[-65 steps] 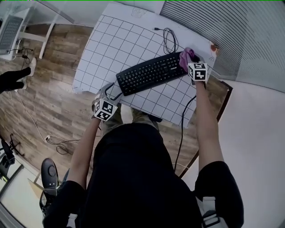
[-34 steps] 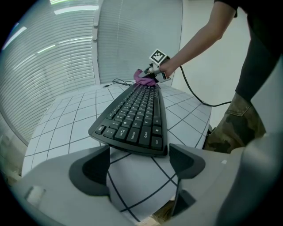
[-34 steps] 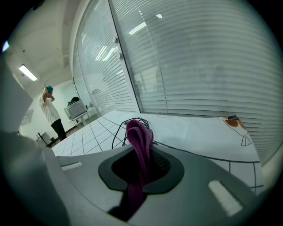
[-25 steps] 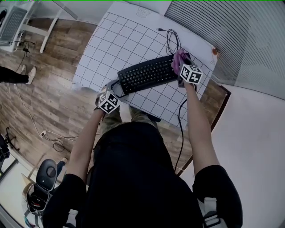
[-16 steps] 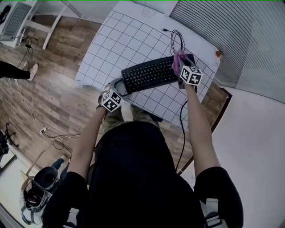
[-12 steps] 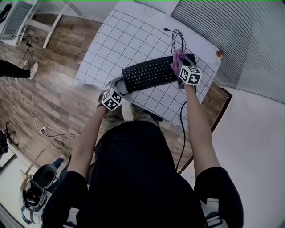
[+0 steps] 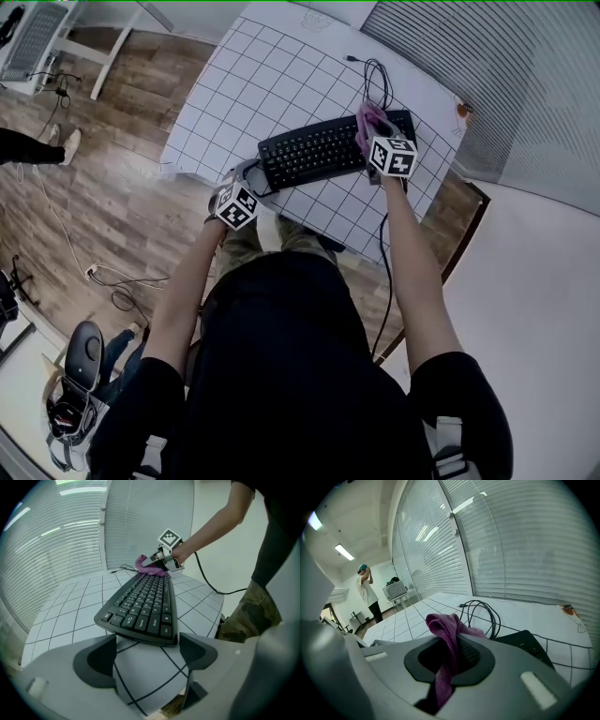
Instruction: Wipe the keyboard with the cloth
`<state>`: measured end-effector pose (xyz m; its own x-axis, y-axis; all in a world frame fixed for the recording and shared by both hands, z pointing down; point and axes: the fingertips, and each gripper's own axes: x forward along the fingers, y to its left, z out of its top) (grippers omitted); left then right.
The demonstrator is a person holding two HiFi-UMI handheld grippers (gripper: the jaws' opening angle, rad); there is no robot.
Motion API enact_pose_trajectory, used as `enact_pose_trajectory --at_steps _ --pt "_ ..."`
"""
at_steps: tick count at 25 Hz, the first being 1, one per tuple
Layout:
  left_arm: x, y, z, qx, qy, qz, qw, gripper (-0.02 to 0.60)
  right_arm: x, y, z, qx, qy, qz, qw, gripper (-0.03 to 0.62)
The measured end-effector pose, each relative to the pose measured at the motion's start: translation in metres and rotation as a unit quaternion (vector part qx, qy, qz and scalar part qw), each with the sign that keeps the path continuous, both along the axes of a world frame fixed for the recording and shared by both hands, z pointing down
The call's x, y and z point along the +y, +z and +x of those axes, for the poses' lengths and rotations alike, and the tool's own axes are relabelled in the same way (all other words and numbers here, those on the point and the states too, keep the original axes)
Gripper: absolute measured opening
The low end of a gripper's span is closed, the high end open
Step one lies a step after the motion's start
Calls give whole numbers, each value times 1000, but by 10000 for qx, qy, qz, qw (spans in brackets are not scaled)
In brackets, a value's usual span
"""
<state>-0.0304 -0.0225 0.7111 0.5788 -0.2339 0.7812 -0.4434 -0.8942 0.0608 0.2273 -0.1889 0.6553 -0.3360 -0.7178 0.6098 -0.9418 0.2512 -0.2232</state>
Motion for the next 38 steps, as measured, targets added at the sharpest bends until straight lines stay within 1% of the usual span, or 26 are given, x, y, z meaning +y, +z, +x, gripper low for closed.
enact_pose_trajectory --at_steps 11,18,23,28,33,38 --pt "0 0 0 14 -7 12 10000 402 6 0 -24 -268 -154 -76 9995 43" --pt "0 0 0 15 -12 -12 10000 402 9 0 -37 -290 -173 -92 9994 44" --pt "0 1 0 23 -13 9 10000 402 10 1 -41 -290 -287 -101 9991 44" --pt "0 0 1 46 -19 25 10000 402 11 -1 -47 -396 -299 -102 9987 44" --pt "0 0 0 32 -21 18 10000 402 17 -2 -67 -369 -556 -101 9977 43" --pt "1 0 0 41 -22 18 10000 402 26 2 -89 -354 -832 -203 9957 43"
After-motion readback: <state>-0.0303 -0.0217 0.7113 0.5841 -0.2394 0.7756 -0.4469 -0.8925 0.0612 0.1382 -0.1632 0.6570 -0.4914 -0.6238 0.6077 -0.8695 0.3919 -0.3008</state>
